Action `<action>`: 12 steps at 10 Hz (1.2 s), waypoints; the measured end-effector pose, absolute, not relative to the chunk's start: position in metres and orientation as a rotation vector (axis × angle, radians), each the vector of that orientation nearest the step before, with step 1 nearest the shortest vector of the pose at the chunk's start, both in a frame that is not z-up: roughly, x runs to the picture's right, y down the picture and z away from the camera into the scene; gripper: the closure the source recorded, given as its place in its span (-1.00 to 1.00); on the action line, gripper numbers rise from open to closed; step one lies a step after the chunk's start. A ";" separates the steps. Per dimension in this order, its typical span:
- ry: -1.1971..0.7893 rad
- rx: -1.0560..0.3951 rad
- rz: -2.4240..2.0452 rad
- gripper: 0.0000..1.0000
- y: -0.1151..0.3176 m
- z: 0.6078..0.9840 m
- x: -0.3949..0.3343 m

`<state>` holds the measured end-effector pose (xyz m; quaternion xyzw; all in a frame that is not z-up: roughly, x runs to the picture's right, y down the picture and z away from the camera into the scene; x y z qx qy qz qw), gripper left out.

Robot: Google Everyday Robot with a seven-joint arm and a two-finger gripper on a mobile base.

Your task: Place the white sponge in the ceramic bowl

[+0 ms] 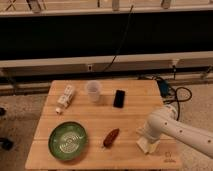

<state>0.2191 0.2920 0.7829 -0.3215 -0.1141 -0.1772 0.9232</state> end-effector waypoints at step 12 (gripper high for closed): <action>-0.238 -0.641 -0.387 1.00 0.285 0.778 0.218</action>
